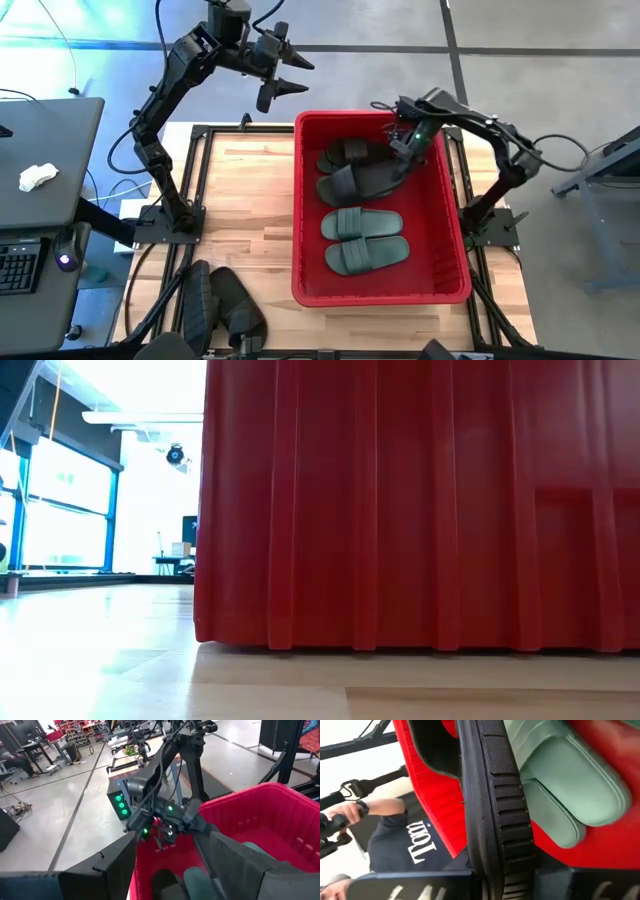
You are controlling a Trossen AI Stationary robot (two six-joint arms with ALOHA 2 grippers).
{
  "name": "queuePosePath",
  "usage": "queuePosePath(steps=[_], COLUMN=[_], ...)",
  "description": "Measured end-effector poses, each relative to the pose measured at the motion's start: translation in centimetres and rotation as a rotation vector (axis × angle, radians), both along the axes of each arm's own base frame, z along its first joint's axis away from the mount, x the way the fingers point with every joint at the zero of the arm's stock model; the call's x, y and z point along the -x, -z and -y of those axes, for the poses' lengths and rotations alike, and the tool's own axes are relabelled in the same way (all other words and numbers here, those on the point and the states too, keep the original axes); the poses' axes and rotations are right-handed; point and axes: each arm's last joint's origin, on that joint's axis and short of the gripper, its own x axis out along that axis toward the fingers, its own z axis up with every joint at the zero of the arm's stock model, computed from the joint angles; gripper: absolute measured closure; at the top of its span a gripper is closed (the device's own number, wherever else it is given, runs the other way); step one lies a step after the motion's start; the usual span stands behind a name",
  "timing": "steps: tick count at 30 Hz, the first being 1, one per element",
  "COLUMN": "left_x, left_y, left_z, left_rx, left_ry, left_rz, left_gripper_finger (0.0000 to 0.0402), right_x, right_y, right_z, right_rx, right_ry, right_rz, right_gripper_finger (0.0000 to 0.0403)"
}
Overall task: Pick and place slides into bin
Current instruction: Put the black slide into the red container
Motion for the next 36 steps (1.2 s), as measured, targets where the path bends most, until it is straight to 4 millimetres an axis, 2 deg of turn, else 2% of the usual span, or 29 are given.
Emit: queuePosePath(steps=[8,15,28,32,36], left_x=[0.0,0.0,0.0,0.0,0.1], left_y=[0.0,0.0,0.1,0.3,0.4], left_z=[0.0,0.0,0.0,0.0,0.1], left_rx=[-0.010,-0.013,-0.027,-0.030,-0.018], left_ry=[0.003,0.003,0.009,0.015,0.016], left_rz=[0.002,0.002,-0.005,-0.021,-0.033], left_gripper_finger=[0.0167,0.0167,0.0167,0.0167,0.0167], right_x=[-1.5,-1.6,-1.7,-1.6,-1.7], right_y=[2.3,3.5,3.8,3.9,4.0], right_z=[0.6,0.7,1.2,1.3,1.4], right_rx=[-0.012,-0.012,0.051,0.081,0.094], right_ry=[0.081,0.119,0.177,0.188,0.206], right_rz=[-0.031,-0.075,-0.175,-0.219,-0.243], right_gripper_finger=[0.0366,0.0366,0.0365,0.0341,0.0335])
